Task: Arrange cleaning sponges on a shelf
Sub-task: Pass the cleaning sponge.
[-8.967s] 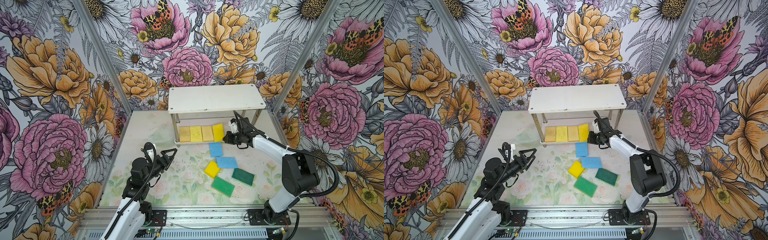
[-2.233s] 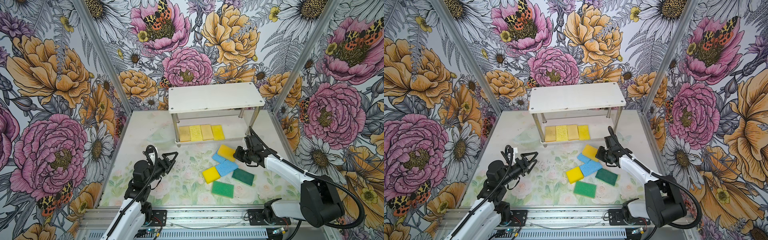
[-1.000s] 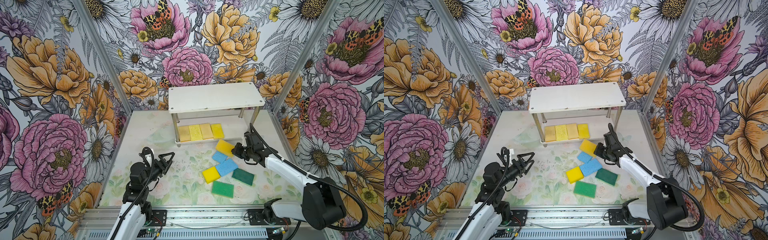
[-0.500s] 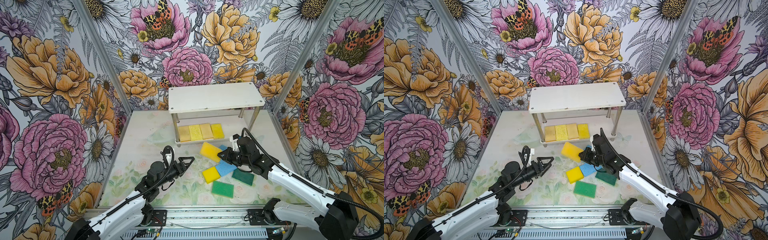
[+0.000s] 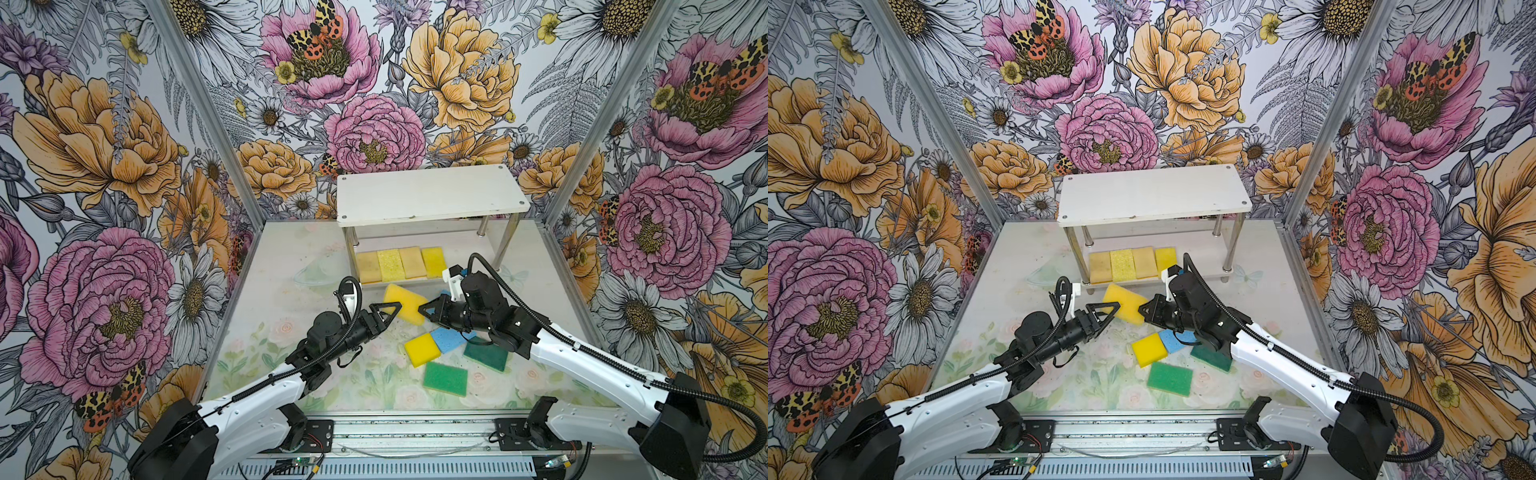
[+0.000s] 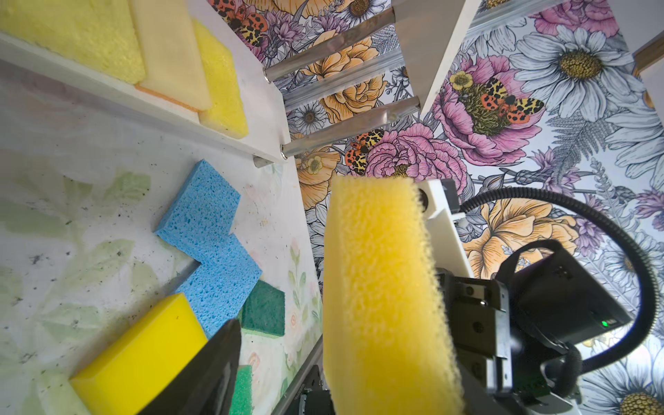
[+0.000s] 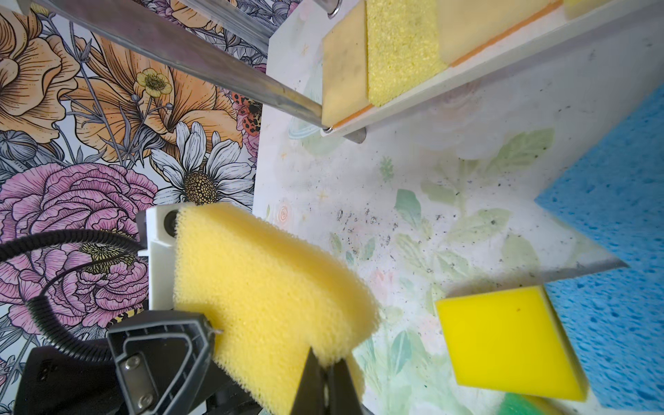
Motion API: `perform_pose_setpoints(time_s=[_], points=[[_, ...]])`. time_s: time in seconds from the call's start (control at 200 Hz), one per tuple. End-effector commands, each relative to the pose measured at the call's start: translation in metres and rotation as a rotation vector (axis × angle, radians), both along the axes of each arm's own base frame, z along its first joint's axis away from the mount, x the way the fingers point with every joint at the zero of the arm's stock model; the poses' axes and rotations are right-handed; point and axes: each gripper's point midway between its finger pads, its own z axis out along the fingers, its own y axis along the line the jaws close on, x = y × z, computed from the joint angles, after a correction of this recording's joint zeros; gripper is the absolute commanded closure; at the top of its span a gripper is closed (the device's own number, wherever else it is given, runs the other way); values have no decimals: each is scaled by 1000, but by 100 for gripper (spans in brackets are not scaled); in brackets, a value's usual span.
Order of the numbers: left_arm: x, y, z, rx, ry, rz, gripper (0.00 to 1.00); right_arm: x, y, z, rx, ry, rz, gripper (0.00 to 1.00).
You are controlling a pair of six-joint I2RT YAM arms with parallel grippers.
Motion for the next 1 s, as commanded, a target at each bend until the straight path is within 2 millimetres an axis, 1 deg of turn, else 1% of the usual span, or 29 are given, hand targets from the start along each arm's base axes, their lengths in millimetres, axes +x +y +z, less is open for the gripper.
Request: perform_pose_setpoints(time_s=[0.0, 0.005, 0.085, 0.14, 0.17, 0.215, 0.26, 0.31, 0.385, 0.495, 0.575, 0.665, 0.8, 0.875, 0.995], points=[[8, -1, 22, -17, -71, 7, 48, 1, 10, 12, 27, -10, 21, 100], [8, -1, 22, -17, -71, 6, 51, 0, 11, 12, 26, -9, 23, 100], [10, 0, 24, -15, -76, 8, 72, -3, 14, 11, 23, -6, 43, 100], [10, 1, 24, -13, -78, 4, 80, -4, 16, 10, 21, -8, 59, 100], [11, 1, 25, -12, -80, 0, 82, -6, 18, 10, 21, -11, 77, 100], [10, 1, 23, -6, -74, -11, 83, -7, 20, 13, 20, -31, 114, 99], [9, 1, 22, 0, -68, -33, 84, -9, 22, 16, 22, -51, 149, 89], [8, 3, 21, 3, -62, -63, 87, -9, 21, 20, 28, -71, 186, 76], [6, 9, 18, -2, -37, -117, 89, -6, 14, 25, 36, -98, 230, 64], [2, 17, 21, -22, -6, -218, 89, 0, 2, 32, 32, -146, 271, 55], [-7, 15, 26, -39, 8, -325, 89, -2, 0, 36, 7, -183, 338, 49], [-16, 10, 30, -54, 17, -420, 88, -4, 0, 38, -38, -209, 395, 47], [-28, -1, 43, -64, -10, -522, 87, -5, 1, 39, -54, -237, 430, 47], [-28, -2, 49, -66, -26, -528, 87, -6, 3, 39, -48, -235, 442, 49], [-24, -2, 53, -64, -33, -525, 87, -11, 4, 39, -39, -228, 457, 53]])
